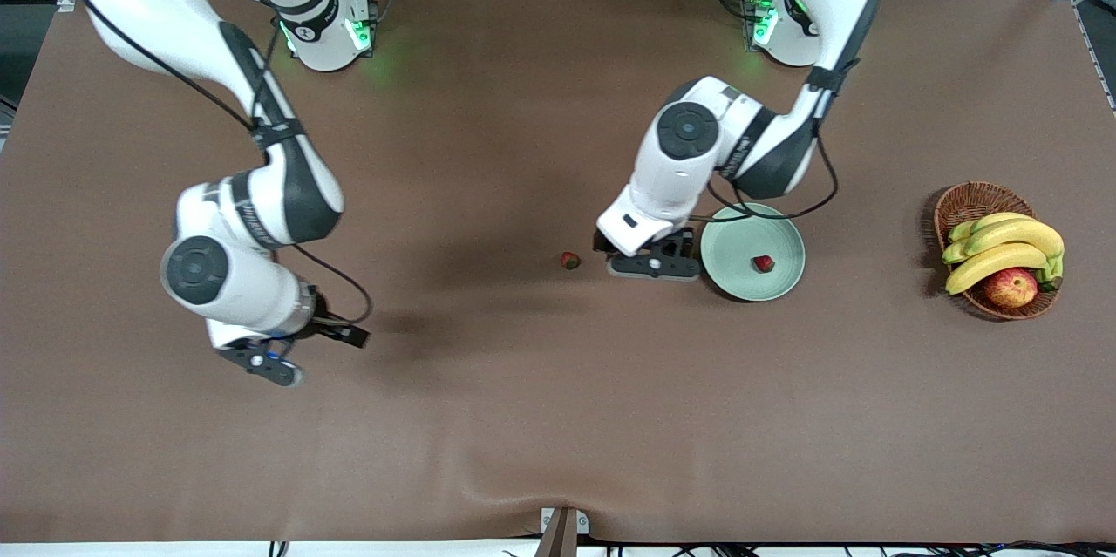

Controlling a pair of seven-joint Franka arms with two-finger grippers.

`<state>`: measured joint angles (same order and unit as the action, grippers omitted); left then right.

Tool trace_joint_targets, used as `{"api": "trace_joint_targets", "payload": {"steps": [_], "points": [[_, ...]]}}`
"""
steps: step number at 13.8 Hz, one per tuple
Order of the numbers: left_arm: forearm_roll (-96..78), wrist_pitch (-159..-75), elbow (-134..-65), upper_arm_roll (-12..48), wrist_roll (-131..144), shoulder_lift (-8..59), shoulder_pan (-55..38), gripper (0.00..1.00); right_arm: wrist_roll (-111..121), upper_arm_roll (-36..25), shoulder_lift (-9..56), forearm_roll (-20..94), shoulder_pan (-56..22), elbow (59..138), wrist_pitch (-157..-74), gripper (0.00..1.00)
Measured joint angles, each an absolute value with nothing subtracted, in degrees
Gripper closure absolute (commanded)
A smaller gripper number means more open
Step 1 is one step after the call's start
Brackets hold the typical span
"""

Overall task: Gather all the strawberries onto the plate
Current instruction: 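Set the second strawberry mid-table with the right gripper while the left returns, then grasp the second strawberry with the left gripper while the right grasps the third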

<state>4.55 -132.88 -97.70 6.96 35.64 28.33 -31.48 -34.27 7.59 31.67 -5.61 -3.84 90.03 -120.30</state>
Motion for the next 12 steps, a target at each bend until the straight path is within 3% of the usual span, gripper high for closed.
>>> {"api": "trace_joint_targets", "payload": {"steps": [4, 9, 12], "points": [[4.6, -133.1, -95.7, 7.0, 38.3, 33.3, -35.5, 0.0, -23.6, 7.6, 26.5, -9.2, 5.0, 100.5, -125.2, 0.0], [4.6, -137.7, -94.6, 6.9, 43.7, 37.7, -38.6, 0.0, -10.9, 7.6, 25.6, -9.3, 16.9, 104.2, -126.5, 0.0], [4.6, -139.2, -94.5, 6.9, 43.7, 39.1, -39.0, 0.0, -7.6, 7.6, 25.8, -9.3, 22.0, 109.2, -133.8, 0.0]]}}
